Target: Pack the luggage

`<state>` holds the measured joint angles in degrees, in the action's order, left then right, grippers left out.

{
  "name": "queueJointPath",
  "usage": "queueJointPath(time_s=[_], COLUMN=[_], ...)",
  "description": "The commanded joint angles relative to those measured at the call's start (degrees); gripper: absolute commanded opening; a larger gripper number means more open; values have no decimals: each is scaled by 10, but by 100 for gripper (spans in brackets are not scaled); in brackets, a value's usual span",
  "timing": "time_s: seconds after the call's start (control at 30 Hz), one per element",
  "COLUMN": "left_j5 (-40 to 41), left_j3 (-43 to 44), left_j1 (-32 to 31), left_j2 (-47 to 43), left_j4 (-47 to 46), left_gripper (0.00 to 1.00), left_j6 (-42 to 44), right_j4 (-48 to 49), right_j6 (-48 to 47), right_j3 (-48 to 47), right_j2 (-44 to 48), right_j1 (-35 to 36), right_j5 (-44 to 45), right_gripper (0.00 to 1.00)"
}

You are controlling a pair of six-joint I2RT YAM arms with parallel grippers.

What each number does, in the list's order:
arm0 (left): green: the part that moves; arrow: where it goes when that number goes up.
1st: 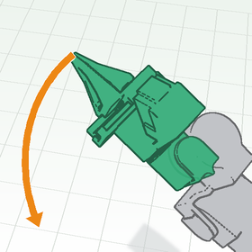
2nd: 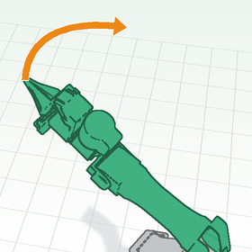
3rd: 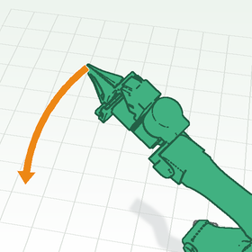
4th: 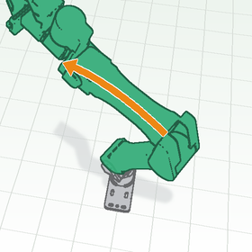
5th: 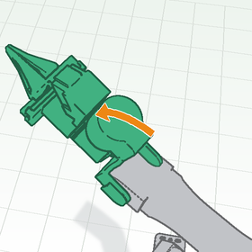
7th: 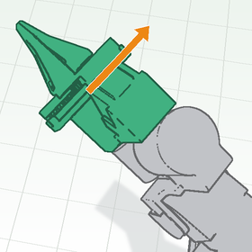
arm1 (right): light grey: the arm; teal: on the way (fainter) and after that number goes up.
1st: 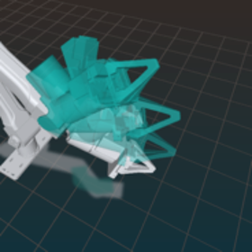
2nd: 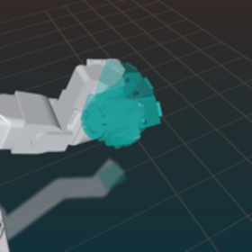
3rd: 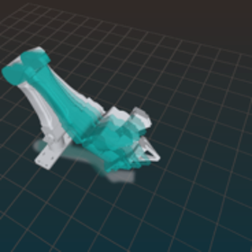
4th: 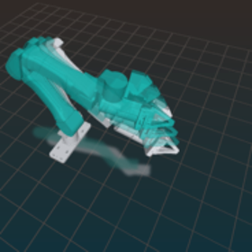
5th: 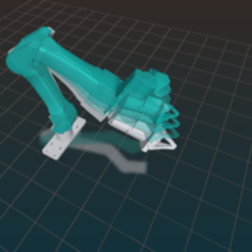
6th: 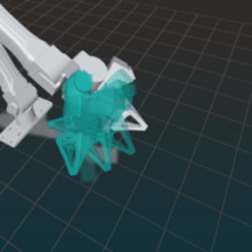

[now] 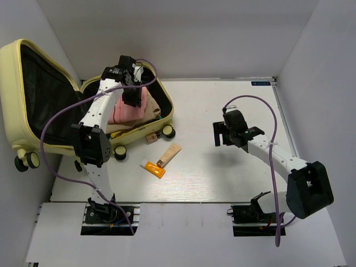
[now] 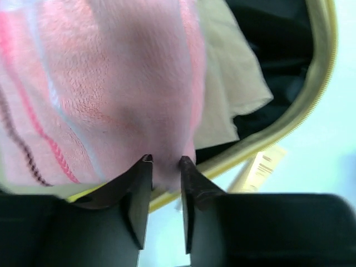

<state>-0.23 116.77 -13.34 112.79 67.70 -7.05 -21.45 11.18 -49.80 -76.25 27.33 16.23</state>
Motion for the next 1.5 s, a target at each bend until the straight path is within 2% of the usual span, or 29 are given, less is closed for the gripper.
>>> queueJointPath(time_s=[0.0,0.03,0.1,0.13,0.17,0.23,0.27,0.3,0.33,0.37,0.43,0.47,0.5,0.57,0.6,0.67,0.7,0.73,0.8,0.83,0.9,1.0,1.03,1.13,1.17,1.27,1.3,1.37,1.47], left_j5=[-94,-104,-151,-158,-170,-150,-101,-80,-46,-24,16,25,32,30,27,27,33,34,3,-43,-78,-125,-142,-173,-180,-178,-181,-194,-208], left_j3=[18,20,26,28,27,16,8,-3,-14,-81,-123,-148,-159,-182,-188,-192,-194,-191,-189,-170,-159,-152,-170,-200,-201,-192,-188,-195,-227], left_j1=[-8,-9,-17,-18,-18,-15,-13,-3,2,9,45,58,98,129,148,173,178,188,198,205,211,211,212,213,212,212,213,213,216], left_j2=[15,21,26,23,20,-10,-20,-34,-81,-97,-158,-171,-182,-209,-210,-199,-179,-170,-132,-120,-86,-73,-76,-81,-79,-65,-59,-64,-99], left_j4=[14,13,13,13,16,26,27,23,13,8,-16,-20,-25,-43,-45,-46,-48,-48,-54,-54,-42,-48,-62,-94,-98,-89,-85,-87,-118], left_gripper=[39,40,53,65,83,100,100,100,100,100,96,96,93,93,93,93,91,91,88,82,78,77,77,71,65,48,25,1,1], left_j6=[-26,-25,-23,-19,-18,-20,-23,-25,-27,-28,-39,-53,-59,-74,-77,-82,-82,-82,-72,-72,-64,-56,-52,-47,-46,-44,-41,-38,-40], right_j4=[-8,-9,-10,-8,-8,3,2,2,-1,-10,-24,-38,-40,-43,-41,-35,-27,-20,15,59,121,128,123,143,151,164,168,171,178], right_j6=[2,-2,-10,-16,-19,-34,-34,-34,-33,-34,-35,-37,-33,-6,4,38,49,69,123,139,199,215,212,198,198,190,186,171,146], right_j3=[-7,-13,-25,-32,-58,-114,-134,-155,-200,-254,-334,-390,-441,-492,-566,-619,-695,-723,-788,-787,-781,-811,-834,-820,-813,-812,-812,-816,-825], right_j2=[-1,-3,-8,-19,-24,-48,-57,-80,-93,-139,-174,-229,-246,-319,-337,-392,-430,-468,-525,-535,-567,-600,-614,-614,-616,-618,-619,-619,-622], right_j1=[-1,-2,0,-1,2,4,7,11,17,28,47,54,73,87,96,106,114,120,130,140,144,158,165,174,177,185,185,189,192], right_j5=[9,9,-6,-12,-26,-71,-122,-138,-158,-175,-201,-206,-215,-219,-227,-247,-253,-261,-272,-264,-266,-268,-261,-230,-217,-215,-213,-202,-188], right_gripper=[90,90,90,90,90,90,88,87,87,87,85,84,84,82,82,82,82,82,82,82,82,79,77,58,43,32,31,29,26])
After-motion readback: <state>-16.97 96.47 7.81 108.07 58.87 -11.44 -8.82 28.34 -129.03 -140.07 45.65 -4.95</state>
